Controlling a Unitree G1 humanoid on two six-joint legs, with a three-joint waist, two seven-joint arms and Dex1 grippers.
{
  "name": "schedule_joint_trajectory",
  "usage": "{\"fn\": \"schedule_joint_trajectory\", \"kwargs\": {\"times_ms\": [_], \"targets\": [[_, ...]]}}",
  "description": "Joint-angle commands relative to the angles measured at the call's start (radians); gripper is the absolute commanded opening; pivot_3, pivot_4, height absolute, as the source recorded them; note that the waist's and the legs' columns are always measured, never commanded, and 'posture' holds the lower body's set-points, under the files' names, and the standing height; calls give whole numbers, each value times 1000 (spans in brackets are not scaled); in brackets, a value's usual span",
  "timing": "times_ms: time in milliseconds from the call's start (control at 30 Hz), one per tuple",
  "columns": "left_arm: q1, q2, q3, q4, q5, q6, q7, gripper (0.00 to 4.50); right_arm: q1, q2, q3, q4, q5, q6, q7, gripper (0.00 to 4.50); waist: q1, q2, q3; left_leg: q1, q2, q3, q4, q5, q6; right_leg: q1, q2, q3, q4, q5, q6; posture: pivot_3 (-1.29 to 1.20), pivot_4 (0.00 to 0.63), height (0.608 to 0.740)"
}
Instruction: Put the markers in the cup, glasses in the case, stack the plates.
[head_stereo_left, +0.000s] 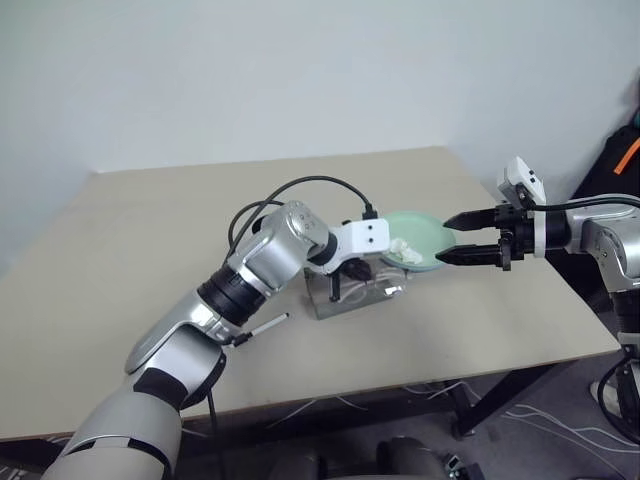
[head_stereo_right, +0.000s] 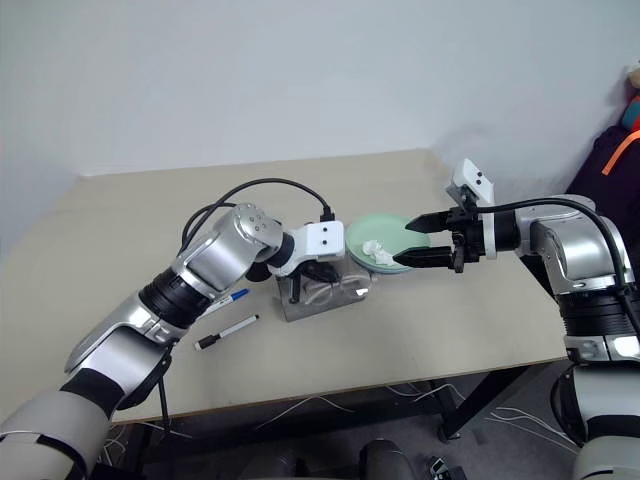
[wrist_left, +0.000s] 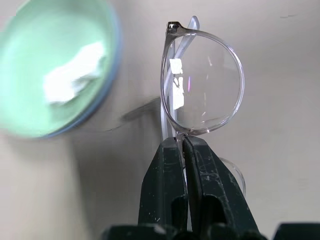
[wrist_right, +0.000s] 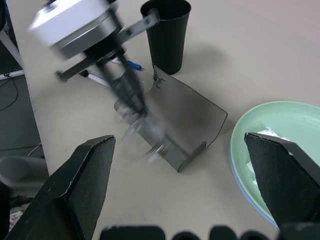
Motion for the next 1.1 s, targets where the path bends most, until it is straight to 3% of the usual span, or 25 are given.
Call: {"fn": "schedule_joint_trajectory", "kwargs": {"times_ms": [33,233,1100], "targets": [[-69,-13,56,143,47,-77,63,19,-37,2,-11,-7,4,-15,5,4500,0,0,0,0,0,0,0,0,0,0,0,0,0,0,0,0,0,732],[-77,-69,72,312,91,-147,139,19,-36,4,-13,-15,10,-10,1,4500,3,0,0,-1,0,0,0,-1,2,0,0,0,0,0,0,0,0,732],[42,-169,45,332,191,-103,160,19,-18,-2,-28,-51,27,4,-11,4500,3,0,0,-1,-1,0,1,-3,5,0,0,1,1,0,1,0,0,732]]}}
